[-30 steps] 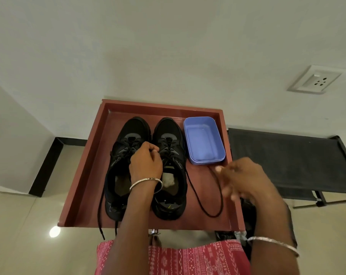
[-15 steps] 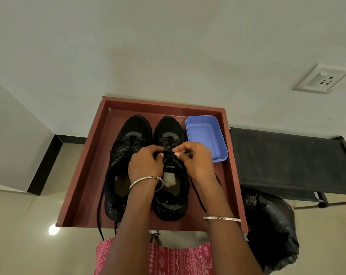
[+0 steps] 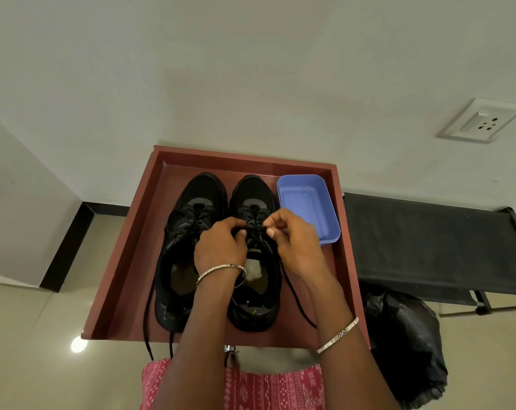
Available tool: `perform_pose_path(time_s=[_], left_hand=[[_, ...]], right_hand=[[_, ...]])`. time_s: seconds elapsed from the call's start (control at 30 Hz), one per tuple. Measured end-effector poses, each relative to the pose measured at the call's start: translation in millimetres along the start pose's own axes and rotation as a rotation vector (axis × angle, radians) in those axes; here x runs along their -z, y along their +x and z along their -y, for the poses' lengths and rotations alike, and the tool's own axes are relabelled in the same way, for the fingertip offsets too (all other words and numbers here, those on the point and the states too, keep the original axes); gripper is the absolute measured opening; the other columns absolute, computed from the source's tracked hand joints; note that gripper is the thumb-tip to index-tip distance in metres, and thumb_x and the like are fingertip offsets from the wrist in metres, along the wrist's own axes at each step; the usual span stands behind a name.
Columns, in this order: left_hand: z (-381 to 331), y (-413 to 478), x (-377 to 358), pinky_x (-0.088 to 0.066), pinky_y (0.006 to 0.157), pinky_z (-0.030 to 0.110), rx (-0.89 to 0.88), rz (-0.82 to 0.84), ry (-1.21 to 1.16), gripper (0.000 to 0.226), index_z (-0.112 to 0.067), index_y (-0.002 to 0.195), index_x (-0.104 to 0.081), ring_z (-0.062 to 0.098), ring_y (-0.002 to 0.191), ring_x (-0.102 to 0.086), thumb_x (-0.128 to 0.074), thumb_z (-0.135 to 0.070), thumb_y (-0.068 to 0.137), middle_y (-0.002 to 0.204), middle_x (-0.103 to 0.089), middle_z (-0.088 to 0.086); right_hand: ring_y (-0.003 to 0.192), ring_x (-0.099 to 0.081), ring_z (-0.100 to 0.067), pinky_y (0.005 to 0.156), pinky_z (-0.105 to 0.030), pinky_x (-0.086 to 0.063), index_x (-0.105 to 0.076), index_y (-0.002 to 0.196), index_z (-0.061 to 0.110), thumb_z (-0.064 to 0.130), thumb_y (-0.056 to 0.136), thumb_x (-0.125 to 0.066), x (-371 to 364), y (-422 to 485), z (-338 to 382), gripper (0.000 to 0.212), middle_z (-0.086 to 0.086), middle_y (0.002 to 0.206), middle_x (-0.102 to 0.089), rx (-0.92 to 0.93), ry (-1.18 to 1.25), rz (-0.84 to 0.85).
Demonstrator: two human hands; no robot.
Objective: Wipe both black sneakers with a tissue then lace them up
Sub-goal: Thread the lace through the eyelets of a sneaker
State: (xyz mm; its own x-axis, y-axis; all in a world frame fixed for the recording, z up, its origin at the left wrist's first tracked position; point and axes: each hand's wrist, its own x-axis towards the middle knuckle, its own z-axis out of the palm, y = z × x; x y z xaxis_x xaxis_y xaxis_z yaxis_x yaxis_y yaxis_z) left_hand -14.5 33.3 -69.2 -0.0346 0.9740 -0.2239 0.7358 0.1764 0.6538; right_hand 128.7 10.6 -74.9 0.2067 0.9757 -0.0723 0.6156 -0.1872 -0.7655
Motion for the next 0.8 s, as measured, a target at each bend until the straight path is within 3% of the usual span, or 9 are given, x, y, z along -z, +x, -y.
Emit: perform_pose_path(time_s=[0.07, 0.2, 0.3, 0.47, 0.63, 0.8], left_hand=[[0.8, 0.7, -1.0, -0.055, 0.082, 0.036, 0.001, -0.008, -0.005, 0.025, -0.034, 0.121, -0.068, 0.021, 0.1, -0.066, -0.06, -0.029, 0.098, 0.112, -0.072, -0.002], [2.9, 0.8, -1.4, -0.055, 0.084, 0.036, -0.012, -0.015, -0.016, 0.025, -0.032, 0.121, -0.069, 0.021, 0.103, -0.066, -0.061, -0.028, 0.098, 0.113, -0.072, -0.002], [1.0, 0.4, -2.0, -0.055, 0.089, 0.036, -0.018, -0.013, -0.027, 0.029, -0.033, 0.125, -0.068, 0.021, 0.108, -0.066, -0.062, -0.027, 0.098, 0.116, -0.073, -0.001], [1.1, 4.4, -3.7, -0.052, 0.096, 0.042, -0.018, 0.003, -0.069, 0.029, -0.034, 0.122, -0.068, 0.023, 0.111, -0.064, -0.067, -0.027, 0.094, 0.116, -0.072, -0.001], [2.6, 7.3, -6.8, -0.042, 0.073, 0.029, -0.033, -0.038, -0.124, 0.013, -0.029, 0.092, -0.068, 0.013, 0.084, -0.058, -0.071, -0.016, 0.09, 0.091, -0.062, -0.01], [2.0, 12.3, -8.5, -0.036, 0.068, 0.029, -0.118, -0.021, -0.046, 0.014, -0.029, 0.091, -0.068, 0.013, 0.076, -0.049, -0.071, -0.015, 0.089, 0.093, -0.056, -0.003]], right_hand=[[0.084, -0.064, -0.003, 0.08, -0.025, -0.056, -0.068, 0.095, 0.022, 0.006, 0.091, -0.068, -0.2, 1.1, -0.5, 0.017, 0.009, 0.092, -0.068, -0.004, 0.019, 0.011], [0.082, -0.06, -0.012, 0.072, -0.034, -0.054, -0.06, 0.087, 0.023, 0.01, 0.093, -0.064, -9.5, 3.7, 3.1, 0.015, 0.006, 0.088, -0.064, 0.059, -0.156, -0.048], [0.08, -0.058, -0.019, 0.067, -0.038, -0.049, -0.054, 0.092, 0.02, 0.008, 0.097, -0.055, -10.6, 2.0, 5.8, 0.013, 0.001, 0.087, -0.062, 0.107, -0.265, -0.059], [0.078, -0.062, -0.018, 0.071, -0.045, -0.055, -0.058, 0.091, 0.02, 0.01, 0.098, -0.057, -7.0, 1.7, 1.4, 0.012, 0.002, 0.083, -0.066, 0.033, -0.14, -0.089], [0.086, -0.066, -0.008, 0.081, -0.035, -0.058, -0.068, 0.089, 0.021, 0.014, 0.092, -0.069, -3.9, 3.3, -1.2, 0.007, 0.007, 0.088, -0.07, -0.054, -0.006, -0.06], [0.085, -0.067, -0.004, 0.085, -0.035, -0.058, -0.072, 0.09, 0.021, 0.011, 0.088, -0.073, -2.7, 4.2, -2.8, 0.011, 0.01, 0.089, -0.072, -0.052, 0.013, -0.03]])
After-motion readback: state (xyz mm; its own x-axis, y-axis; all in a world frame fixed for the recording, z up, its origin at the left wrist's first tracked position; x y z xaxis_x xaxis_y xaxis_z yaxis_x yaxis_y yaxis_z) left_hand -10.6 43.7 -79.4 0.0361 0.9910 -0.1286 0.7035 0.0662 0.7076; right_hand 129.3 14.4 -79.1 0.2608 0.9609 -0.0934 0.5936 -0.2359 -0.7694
